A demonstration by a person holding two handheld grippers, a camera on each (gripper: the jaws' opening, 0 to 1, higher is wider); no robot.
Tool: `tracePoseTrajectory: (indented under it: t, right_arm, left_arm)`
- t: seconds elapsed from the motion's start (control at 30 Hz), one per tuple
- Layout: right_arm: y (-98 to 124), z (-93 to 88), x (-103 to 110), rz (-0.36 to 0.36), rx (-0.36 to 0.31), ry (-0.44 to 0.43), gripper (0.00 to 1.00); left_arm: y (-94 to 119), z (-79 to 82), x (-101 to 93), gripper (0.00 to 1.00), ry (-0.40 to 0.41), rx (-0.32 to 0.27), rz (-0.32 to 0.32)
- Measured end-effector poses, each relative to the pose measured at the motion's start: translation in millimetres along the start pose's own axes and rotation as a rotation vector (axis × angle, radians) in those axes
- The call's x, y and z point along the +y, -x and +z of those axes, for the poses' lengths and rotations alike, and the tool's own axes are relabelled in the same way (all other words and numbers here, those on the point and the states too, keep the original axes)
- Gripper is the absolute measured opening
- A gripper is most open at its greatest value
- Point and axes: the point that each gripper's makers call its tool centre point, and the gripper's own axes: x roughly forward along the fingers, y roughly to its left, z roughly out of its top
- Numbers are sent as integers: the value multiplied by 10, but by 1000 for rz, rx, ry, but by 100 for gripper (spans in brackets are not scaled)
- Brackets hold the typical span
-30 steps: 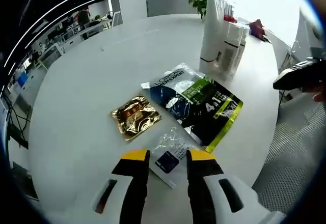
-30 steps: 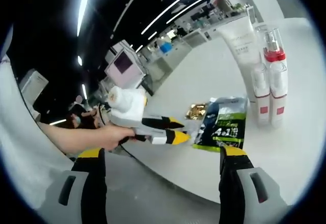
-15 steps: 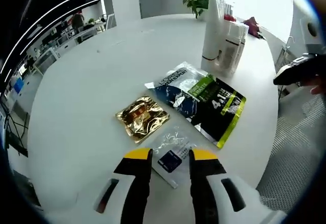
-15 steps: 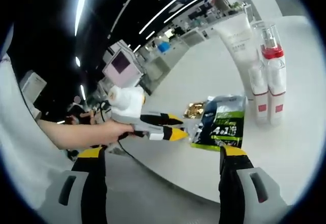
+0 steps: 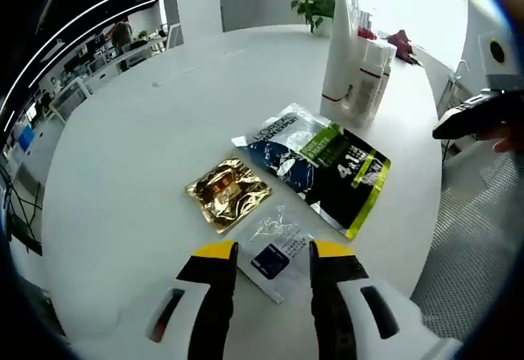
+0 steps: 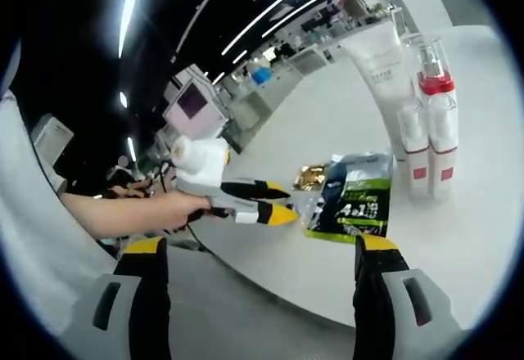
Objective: Arrange the skincare products in the storage area until every visible bottle or jar stands upright without overlapping.
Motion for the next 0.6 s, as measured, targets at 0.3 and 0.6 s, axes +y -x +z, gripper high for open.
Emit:
tracePoseTrajectory:
  t: [0.3, 0.6]
  right_arm:
    - [-25, -44, -112, -53, 30, 41, 96]
    - [11, 19, -179, -94, 5, 47, 99]
  left_arm:
    - [220, 54, 133, 40, 31, -71, 45]
    - [600, 20, 310, 68, 103, -147, 92]
